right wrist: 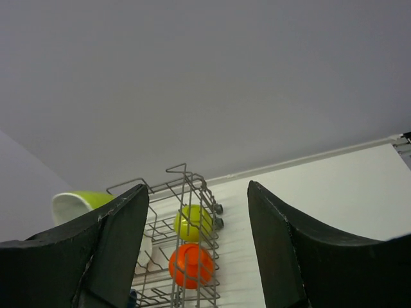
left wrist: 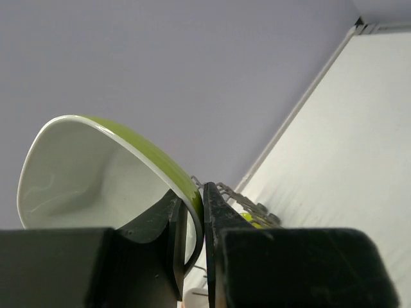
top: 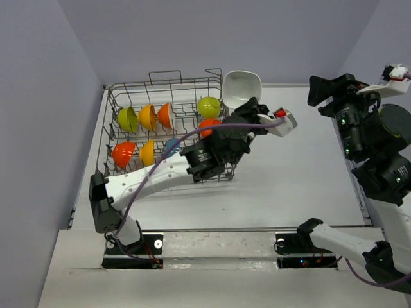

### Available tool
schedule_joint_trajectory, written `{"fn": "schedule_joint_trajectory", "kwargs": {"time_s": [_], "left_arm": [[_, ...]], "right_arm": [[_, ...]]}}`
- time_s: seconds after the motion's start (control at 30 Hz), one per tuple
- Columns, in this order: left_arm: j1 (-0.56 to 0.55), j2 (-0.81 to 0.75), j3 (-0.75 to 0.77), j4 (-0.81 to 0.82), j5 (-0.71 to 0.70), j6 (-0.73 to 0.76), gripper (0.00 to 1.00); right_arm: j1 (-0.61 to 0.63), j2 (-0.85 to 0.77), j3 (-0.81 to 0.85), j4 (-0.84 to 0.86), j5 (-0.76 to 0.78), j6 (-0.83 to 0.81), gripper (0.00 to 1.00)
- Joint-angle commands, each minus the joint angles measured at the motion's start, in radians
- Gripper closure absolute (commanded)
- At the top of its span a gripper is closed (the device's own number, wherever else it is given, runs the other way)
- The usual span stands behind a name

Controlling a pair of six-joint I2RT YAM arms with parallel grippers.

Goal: Load the bowls into the dish rack
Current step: Place the upside down bowl on the dish rack.

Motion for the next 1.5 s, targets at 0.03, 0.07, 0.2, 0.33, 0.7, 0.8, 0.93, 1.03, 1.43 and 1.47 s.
{"fn": "schedule_joint_trajectory", "kwargs": {"time_s": [0.03, 0.07, 0.2, 0.33, 0.7, 0.8, 0.93, 1.03, 1.43, 1.47], "left_arm": [[0.09, -0.246, 0.056, -0.126, 0.196, -0.434, 1.0], [0.133, -0.295, 0.047, -0.15, 0.229, -0.484, 1.0], [0.228, -0.433, -0.051, -0.14, 0.405, -0.719, 1.0], [0.363, -0.552, -0.215, -0.069, 0.595, -0.914, 1.0], [0.638, -0.612, -0.476, 0.139, 1.045, -1.395, 1.0], [0.702, -0.624, -0.544, 0.233, 1.092, -1.477, 1.0], [0.759, -0.624, -0.662, 0.348, 1.177, -1.62, 1.0], [0.776, -0.622, -0.706, 0.42, 1.212, -1.663, 1.0], [0.822, -0.55, -0.921, 0.669, 1.287, -1.824, 1.0], [0.824, -0.547, -0.933, 0.685, 1.289, -1.83, 1.0]], "right_arm": [[-0.001, 0.095, 0.013, -0.009, -0.01, 0.038, 0.3], [-0.001, 0.128, 0.017, -0.018, -0.017, 0.042, 0.3], [-0.001, 0.188, 0.021, -0.041, -0.045, 0.058, 0.3], [-0.001, 0.25, 0.021, -0.043, -0.118, 0.081, 0.3], [-0.001, 0.399, -0.006, -0.031, -0.29, 0.107, 0.31], [-0.001, 0.415, -0.016, -0.031, -0.33, 0.107, 0.31], [-0.001, 0.446, -0.036, -0.026, -0.347, 0.105, 0.31], [-0.001, 0.458, -0.052, -0.021, -0.368, 0.105, 0.31], [0.008, 0.537, -0.079, 0.014, -0.431, 0.121, 0.32], [0.009, 0.541, -0.077, 0.015, -0.433, 0.121, 0.32]]}}
